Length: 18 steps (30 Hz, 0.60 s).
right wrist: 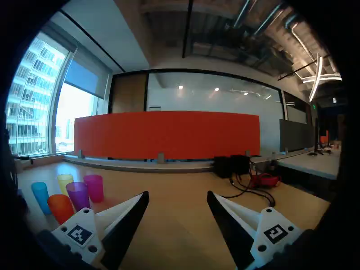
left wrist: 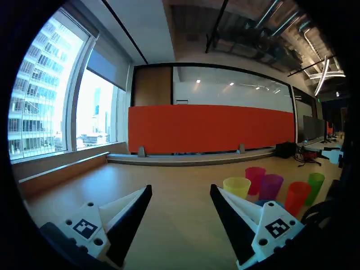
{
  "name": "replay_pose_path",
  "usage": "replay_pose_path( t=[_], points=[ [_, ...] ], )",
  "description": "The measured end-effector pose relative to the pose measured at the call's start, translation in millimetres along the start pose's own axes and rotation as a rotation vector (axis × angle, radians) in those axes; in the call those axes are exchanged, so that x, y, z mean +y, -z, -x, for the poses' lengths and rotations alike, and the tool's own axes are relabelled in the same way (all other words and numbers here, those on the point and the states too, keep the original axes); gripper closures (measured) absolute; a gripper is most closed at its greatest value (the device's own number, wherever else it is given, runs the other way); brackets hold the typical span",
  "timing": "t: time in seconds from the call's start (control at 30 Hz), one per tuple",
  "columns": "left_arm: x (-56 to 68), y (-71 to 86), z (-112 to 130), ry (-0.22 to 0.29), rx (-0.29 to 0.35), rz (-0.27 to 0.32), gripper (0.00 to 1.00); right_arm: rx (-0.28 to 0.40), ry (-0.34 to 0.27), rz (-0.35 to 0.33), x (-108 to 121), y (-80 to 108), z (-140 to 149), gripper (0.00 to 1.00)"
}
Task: Pour water
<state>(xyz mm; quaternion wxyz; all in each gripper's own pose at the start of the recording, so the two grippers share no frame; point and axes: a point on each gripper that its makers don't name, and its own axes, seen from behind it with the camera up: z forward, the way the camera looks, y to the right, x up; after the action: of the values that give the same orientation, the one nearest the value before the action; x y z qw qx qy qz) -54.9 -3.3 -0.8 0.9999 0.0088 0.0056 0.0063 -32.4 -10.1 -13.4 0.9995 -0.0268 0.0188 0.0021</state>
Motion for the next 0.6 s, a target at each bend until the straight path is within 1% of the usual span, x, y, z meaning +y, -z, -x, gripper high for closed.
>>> replay_pose_path(
  t=[0.6],
  points=[
    [-0.3, 0.4, 1.1, 0.000, 0.000, 0.000, 0.04, 0.000, 0.000, 0.000, -0.3, 0.6, 1.8, 0.00]
  ],
)
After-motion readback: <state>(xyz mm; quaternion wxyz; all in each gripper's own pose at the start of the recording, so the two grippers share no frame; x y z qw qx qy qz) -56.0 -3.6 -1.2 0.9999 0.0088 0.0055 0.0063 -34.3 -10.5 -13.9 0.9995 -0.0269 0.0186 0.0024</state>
